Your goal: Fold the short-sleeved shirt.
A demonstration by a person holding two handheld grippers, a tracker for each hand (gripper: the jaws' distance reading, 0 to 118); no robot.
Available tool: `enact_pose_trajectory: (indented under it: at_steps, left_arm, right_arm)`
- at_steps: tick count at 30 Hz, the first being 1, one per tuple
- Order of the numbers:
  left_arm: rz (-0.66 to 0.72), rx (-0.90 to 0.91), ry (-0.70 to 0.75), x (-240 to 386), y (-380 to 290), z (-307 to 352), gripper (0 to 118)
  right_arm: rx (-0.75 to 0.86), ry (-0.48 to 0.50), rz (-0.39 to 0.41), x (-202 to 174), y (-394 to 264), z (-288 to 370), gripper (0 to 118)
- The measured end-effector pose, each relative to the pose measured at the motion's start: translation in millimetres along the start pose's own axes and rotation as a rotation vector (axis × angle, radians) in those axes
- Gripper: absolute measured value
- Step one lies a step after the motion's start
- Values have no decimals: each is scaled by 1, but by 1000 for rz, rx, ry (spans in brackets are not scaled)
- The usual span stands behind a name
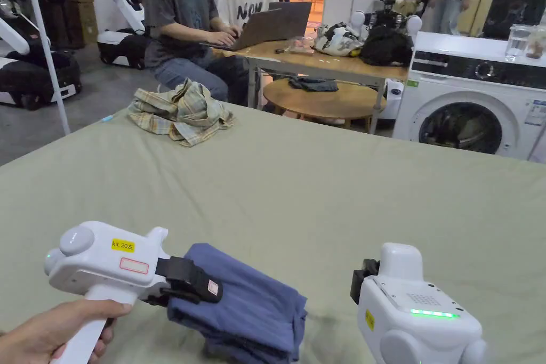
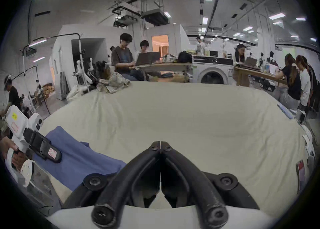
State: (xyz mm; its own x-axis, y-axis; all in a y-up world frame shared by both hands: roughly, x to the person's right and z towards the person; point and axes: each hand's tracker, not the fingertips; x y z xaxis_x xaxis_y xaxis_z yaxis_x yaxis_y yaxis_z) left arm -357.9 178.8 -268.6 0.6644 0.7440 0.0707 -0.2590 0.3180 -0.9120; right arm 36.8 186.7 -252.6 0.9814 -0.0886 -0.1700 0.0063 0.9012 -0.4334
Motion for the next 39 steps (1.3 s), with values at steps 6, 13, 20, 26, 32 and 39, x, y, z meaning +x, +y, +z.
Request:
enact_pose_trajectory:
  at_steps: [6,13,20,26,32,39]
  left_arm:
    - [14,58,136,-38,32,96,22]
    - [112,76,368,-91,70,170,21]
    - [106,8,653,-129,84,164,23]
    - [41,-18,826,-138,83,140,61]
    - [-64,70,912,-116,83,166,63]
    - [-156,222,849,-80,69,162,63]
  right_arm:
    - [48,56,68,-72,23,-22,0]
    - [66,172,115,-128,31,-38,0]
    - [33,212,164,-154,23,-50,0]
    - [8,206,166,-151,20,-58,0]
    - [6,203,150,-145,22,-60,0]
    - [11,195,129,-131,23,-54,0]
